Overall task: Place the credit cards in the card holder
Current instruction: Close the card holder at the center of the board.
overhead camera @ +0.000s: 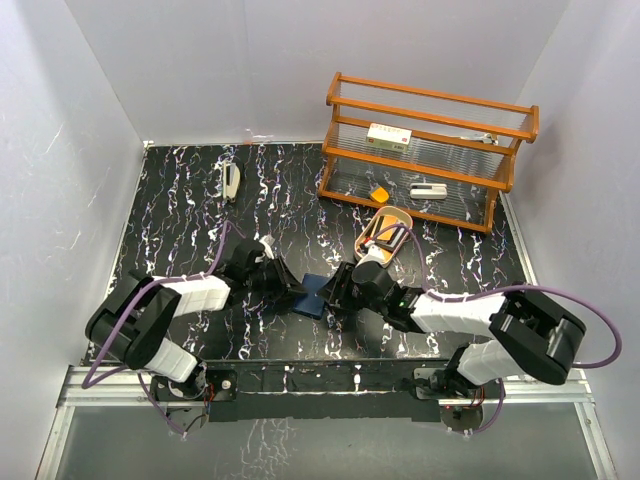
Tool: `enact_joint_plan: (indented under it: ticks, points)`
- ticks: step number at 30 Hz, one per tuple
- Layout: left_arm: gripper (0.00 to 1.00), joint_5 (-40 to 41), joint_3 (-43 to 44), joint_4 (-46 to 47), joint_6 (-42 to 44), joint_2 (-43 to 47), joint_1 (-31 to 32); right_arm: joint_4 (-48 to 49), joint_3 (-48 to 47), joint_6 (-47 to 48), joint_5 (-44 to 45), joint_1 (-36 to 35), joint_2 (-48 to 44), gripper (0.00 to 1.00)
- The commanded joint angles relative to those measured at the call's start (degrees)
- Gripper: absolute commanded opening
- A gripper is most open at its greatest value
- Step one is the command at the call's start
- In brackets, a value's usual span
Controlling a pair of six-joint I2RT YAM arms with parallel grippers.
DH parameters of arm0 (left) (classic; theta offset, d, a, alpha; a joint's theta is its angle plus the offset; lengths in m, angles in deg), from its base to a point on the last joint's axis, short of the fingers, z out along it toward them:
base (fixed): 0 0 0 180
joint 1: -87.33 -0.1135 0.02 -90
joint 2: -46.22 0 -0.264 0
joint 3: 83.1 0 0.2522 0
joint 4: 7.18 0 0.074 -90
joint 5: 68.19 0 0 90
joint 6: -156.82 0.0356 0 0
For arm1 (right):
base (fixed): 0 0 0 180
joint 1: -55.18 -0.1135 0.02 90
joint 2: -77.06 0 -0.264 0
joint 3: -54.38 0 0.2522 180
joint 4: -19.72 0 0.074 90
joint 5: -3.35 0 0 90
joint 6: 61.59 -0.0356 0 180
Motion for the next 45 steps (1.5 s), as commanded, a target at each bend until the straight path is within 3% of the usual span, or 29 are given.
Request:
enact_joint_plan:
  ticks: [1, 8, 16, 32, 45]
  points:
    - [0.18, 1.1, -3.0, -3.3, -1.8, 2.6, 1.0, 4.7, -1.9, -0.6, -0.5, -0.2, 2.1, 0.42]
    - [0.18, 1.9, -3.6, -2.9, -2.6, 3.2, 1.4, 6.3, -2.4, 0.7, -1.6, -0.2, 4.9, 0.38]
    - [0.18, 3.3, -2.5, -4.6, -0.9, 2.2, 1.9, 5.3, -4.5, 4.6, -2.5, -0.2, 6.6, 0.27]
    - [0.20, 2.8, -1.9, -3.6, -1.1, -0.9, 2.7, -1.4, -8.6, 7.3, -3.3, -0.2, 6.7, 0.32]
    - [0.20, 3.2, -2.1, -3.6, -1.5, -1.1, 2.7, -3.1, -8.1, 6.6, -2.9, -0.2, 3.1, 0.30]
